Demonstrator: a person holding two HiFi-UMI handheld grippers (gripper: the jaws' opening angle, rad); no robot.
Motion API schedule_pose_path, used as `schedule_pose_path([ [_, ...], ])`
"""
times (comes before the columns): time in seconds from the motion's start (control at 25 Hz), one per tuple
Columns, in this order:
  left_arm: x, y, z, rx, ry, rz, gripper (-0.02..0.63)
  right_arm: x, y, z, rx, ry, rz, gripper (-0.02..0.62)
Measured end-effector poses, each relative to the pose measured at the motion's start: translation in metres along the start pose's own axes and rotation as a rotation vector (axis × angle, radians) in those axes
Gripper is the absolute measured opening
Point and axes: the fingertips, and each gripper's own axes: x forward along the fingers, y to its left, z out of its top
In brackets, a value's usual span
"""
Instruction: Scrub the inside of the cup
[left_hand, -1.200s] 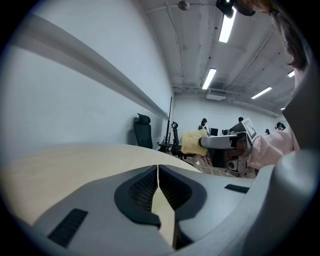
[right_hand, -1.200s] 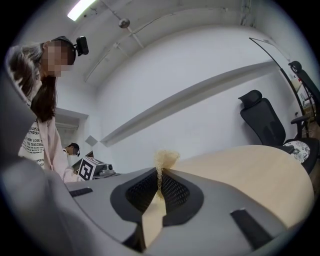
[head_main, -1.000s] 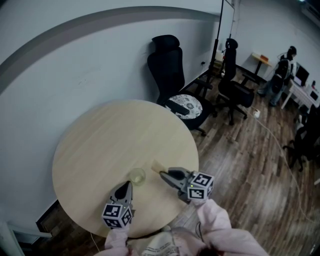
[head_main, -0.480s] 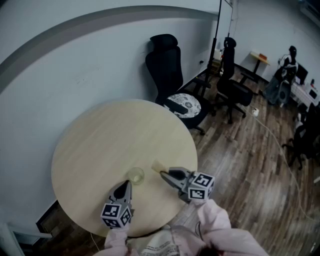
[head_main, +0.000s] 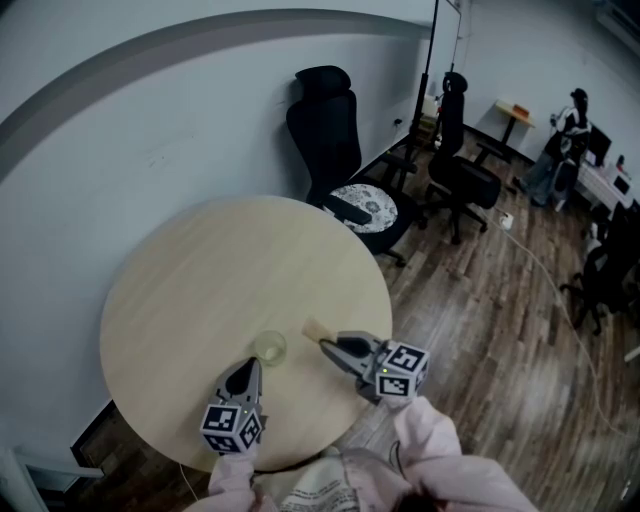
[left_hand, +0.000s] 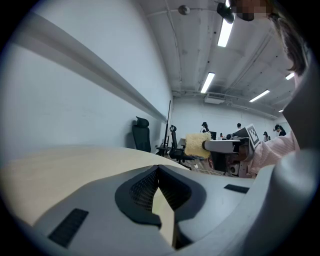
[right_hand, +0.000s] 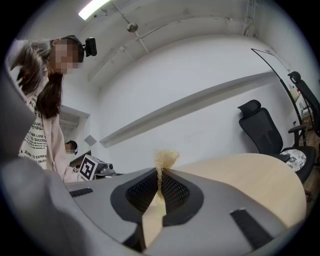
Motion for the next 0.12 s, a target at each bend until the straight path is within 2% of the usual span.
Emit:
schedule_pose_path([
  [0.12,-0.0002,-0.0002,-0.001,-0.001,-0.001,-0.002,0.0,0.0002,0.0011,-0.0013,0.0,-0.002,0.0,0.026],
])
